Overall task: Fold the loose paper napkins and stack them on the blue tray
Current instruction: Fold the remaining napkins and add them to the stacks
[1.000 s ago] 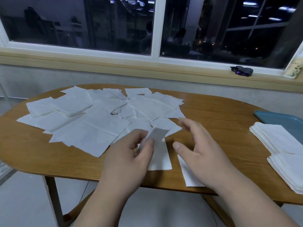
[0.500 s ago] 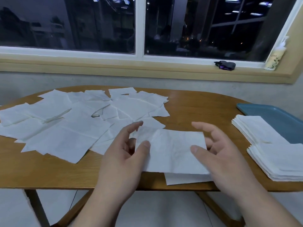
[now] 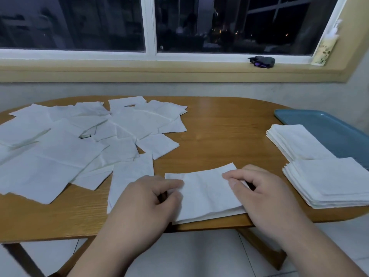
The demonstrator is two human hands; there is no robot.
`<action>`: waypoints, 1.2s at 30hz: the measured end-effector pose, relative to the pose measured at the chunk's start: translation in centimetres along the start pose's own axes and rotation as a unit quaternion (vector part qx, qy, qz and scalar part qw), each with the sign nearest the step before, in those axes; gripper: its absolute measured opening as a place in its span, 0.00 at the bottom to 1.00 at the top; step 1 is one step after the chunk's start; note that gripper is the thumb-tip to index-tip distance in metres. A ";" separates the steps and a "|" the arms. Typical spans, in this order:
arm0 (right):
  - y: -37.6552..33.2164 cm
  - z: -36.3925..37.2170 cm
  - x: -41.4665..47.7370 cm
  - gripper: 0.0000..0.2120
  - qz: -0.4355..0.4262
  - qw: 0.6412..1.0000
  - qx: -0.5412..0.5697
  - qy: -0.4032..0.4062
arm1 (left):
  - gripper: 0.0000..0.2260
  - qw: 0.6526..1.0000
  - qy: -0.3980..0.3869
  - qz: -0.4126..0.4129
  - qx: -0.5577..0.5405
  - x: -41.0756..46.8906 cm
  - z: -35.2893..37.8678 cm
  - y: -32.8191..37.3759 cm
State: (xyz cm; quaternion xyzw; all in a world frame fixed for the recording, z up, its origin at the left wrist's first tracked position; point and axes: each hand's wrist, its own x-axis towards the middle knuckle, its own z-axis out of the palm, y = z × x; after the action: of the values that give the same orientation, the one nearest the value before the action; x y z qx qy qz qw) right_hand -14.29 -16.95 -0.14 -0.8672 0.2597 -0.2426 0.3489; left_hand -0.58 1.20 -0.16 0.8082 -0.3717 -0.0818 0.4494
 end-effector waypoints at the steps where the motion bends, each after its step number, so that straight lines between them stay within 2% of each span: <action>1: 0.3 -0.1 0.0 0.10 -0.002 1.000 -0.014 0.000 | 0.08 1.000 -0.004 0.004 0.018 0.1 0.1 0.0; 10: 1.6 0.1 -0.2 0.13 -0.025 0.994 -0.104 -0.003 | 0.08 0.994 -0.011 0.043 0.105 0.5 0.8 -0.8; 13: 1.5 0.2 -0.3 0.14 -0.036 0.988 -0.150 -0.006 | 0.13 0.989 -0.009 0.052 0.140 0.4 1.0 -1.0; 17: 1.0 0.3 -0.4 0.15 -0.048 0.979 -0.198 -0.017 | 0.13 0.982 0.008 0.050 0.181 0.4 1.4 -1.3; 21: 1.4 0.6 -0.6 0.13 -0.040 0.979 -0.198 0.015 | 0.11 0.977 0.031 0.054 0.205 0.3 1.5 -1.5; 25: 1.5 0.8 -0.9 0.10 -0.083 0.976 -0.193 0.058 | 0.10 0.975 0.037 0.062 0.210 0.2 1.5 -1.7; 28: 1.7 1.2 -0.9 0.10 -0.123 0.971 -0.201 0.030 | 0.08 0.978 0.033 0.082 0.187 0.1 1.4 -1.8; 32: 2.2 1.4 -0.8 0.11 -0.123 0.970 -0.209 0.009 | 0.11 0.981 -0.002 0.123 0.151 -0.2 0.9 -1.7; 36: 2.1 1.5 -0.7 0.11 -0.128 0.968 -0.217 0.010 | 0.11 0.974 -0.031 0.138 0.179 -0.2 0.8 -2.0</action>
State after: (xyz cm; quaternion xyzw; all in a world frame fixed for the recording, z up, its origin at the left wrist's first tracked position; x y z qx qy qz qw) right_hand -14.52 -17.14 -2.78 -0.9458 0.1961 -0.2319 0.1155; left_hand -0.06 1.46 -2.21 0.8136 -0.5016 0.0237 0.2930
